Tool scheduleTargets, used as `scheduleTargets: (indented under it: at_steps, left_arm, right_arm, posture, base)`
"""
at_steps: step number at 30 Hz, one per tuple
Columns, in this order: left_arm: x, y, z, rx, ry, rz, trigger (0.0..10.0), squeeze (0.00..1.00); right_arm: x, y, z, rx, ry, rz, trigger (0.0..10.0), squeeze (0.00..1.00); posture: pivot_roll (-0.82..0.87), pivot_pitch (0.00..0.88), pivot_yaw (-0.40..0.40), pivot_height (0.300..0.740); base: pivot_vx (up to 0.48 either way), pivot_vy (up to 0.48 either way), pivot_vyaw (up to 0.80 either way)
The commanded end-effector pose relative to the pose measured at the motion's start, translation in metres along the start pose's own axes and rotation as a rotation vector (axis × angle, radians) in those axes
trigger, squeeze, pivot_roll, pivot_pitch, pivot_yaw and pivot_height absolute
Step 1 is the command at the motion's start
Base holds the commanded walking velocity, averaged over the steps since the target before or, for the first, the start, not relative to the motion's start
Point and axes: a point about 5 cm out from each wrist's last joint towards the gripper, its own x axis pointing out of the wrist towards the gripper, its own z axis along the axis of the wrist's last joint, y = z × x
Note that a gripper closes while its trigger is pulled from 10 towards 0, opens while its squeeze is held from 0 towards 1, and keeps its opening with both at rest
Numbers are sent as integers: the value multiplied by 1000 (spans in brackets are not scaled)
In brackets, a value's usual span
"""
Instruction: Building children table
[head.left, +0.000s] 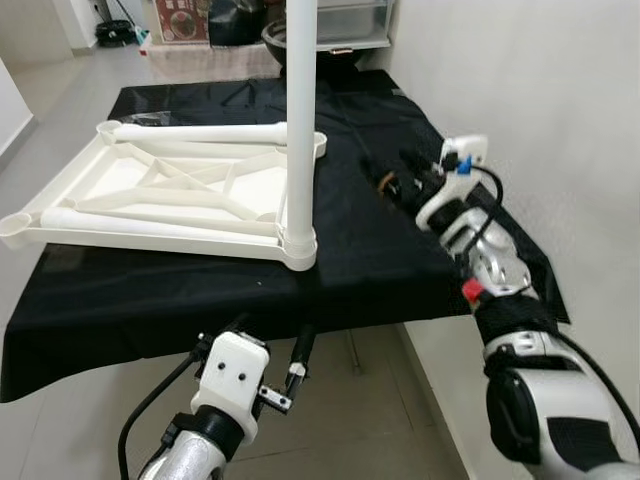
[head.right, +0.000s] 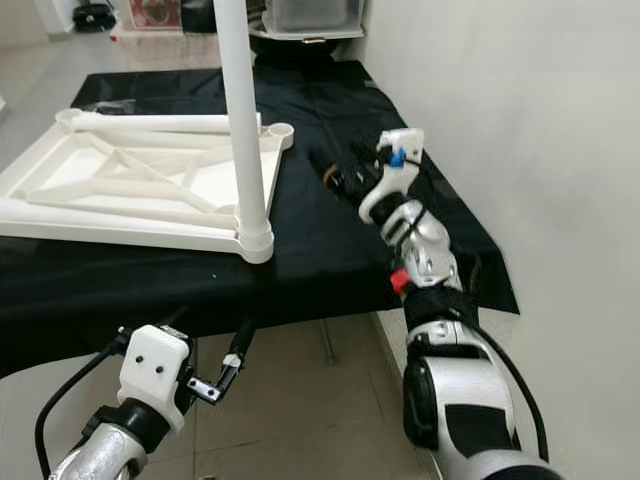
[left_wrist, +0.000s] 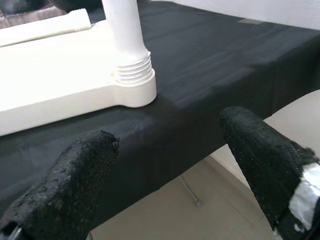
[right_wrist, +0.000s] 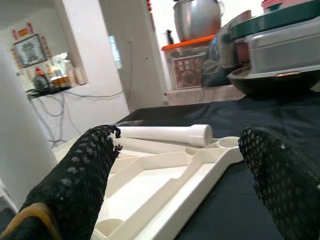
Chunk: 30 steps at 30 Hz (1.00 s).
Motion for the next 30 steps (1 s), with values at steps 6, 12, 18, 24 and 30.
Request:
scheduleTargets:
  at_steps: [6,12,18,24,30]
  left_arm:
    - [-2,-3,0,-6,15,-5,10000,0]
    - [-3,-3,0,-7,16,-4,10000,0]
    - [-4,-3,1,-4,18,-3,10000,0]
    - [-3,-3,1,-3,19,-8,10000,0]
    - [-4,-3,1,-3,20,-6,10000,0]
  right_arm:
    - [11,8,15,84,-60,114,10000,0]
    - [17,6,23,165,-118,86,10000,0]
    - [25,15,44,256,-234,166,10000,0]
    - [28,19,50,289,-274,193,10000,0]
    - [32,35,48,296,-284,323,10000,0]
  posture:
    - [140,151,-60,740]
    - [142,154,-61,740]
    - [145,166,-58,740]
    - [146,170,-57,740]
    - [149,169,-55,740]
  base:
    - [0,0,0]
    - [0,0,0]
    - [0,0,0]
    - [0,0,0]
    - [0,0,0]
